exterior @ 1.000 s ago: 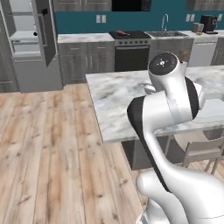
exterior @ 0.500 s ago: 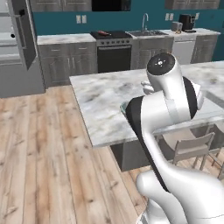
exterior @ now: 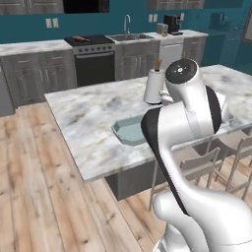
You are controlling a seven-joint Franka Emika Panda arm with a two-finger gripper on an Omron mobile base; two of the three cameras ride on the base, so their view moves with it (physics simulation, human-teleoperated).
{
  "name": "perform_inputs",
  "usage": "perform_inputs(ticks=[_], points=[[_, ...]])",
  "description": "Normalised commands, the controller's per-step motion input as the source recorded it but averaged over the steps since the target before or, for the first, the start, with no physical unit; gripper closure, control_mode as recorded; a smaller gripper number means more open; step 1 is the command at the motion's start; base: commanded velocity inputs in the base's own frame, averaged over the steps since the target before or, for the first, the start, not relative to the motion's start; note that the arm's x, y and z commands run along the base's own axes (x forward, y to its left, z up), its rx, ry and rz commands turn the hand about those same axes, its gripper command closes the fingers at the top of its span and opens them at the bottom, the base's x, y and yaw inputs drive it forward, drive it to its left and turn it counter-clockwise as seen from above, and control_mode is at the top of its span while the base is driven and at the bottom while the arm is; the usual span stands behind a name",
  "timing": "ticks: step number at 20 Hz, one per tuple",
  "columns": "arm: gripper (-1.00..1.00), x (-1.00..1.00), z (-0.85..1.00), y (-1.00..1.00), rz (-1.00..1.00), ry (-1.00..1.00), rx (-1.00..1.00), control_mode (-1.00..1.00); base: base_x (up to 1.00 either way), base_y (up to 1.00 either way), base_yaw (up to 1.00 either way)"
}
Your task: Place the cold items (avocado and eggplant) from the fridge in one tupperware on the dining counter. Place the warm items (kebab skewer and hot dog) in the stove area in another tupperware.
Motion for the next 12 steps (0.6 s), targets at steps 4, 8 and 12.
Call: perform_inputs(ticks=[4, 8, 12], points=[[1.00, 0.00, 0.00, 0.00, 0.00, 0.00, 0.00, 1.00, 0.39, -0.18, -0.03], [1.00, 0.00, 0.00, 0.00, 0.00, 0.00, 0.00, 1.00, 0.32, 0.00, 0.00], [1.00, 0.00, 0.00, 0.00, 0.00, 0.00, 0.00, 1.00, 0.58, 0.00, 0.01]])
